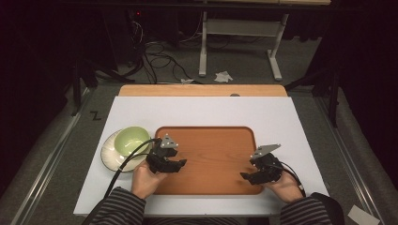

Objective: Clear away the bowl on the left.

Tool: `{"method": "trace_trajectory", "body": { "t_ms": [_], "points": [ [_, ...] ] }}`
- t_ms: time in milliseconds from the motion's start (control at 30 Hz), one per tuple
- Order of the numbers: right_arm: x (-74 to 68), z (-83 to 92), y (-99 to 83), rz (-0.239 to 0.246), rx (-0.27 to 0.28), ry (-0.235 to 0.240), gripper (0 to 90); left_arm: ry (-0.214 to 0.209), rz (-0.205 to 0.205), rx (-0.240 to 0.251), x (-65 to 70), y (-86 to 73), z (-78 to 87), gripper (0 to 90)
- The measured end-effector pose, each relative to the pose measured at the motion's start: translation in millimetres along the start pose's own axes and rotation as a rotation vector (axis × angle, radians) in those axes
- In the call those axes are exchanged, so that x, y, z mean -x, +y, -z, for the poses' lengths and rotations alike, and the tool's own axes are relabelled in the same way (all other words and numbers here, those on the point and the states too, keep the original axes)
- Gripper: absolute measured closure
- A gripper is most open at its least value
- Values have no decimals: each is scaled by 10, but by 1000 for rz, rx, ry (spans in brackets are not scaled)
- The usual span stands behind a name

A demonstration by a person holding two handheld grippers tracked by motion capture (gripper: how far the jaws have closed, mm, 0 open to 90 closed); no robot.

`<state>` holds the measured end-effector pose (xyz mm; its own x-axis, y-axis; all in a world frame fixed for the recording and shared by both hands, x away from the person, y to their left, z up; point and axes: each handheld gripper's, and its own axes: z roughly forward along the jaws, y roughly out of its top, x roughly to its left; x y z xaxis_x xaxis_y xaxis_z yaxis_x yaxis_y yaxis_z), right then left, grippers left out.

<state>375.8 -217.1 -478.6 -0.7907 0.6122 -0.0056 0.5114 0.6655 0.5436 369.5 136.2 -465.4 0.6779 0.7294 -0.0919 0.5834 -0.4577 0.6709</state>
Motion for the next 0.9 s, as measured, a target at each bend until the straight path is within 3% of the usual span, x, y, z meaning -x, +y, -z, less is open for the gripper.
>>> {"method": "trace_trajectory", "body": {
  "t_ms": [633, 900],
  "points": [
    [-6, -2, 1, 6, -2, 2, 358, -23, 39, -30, -37, 0, -18, 441],
    [-10, -5, 2, 4, 0, 3, 358, -18, 47, -7, -41, -3, 11, 410]
  ]
}}
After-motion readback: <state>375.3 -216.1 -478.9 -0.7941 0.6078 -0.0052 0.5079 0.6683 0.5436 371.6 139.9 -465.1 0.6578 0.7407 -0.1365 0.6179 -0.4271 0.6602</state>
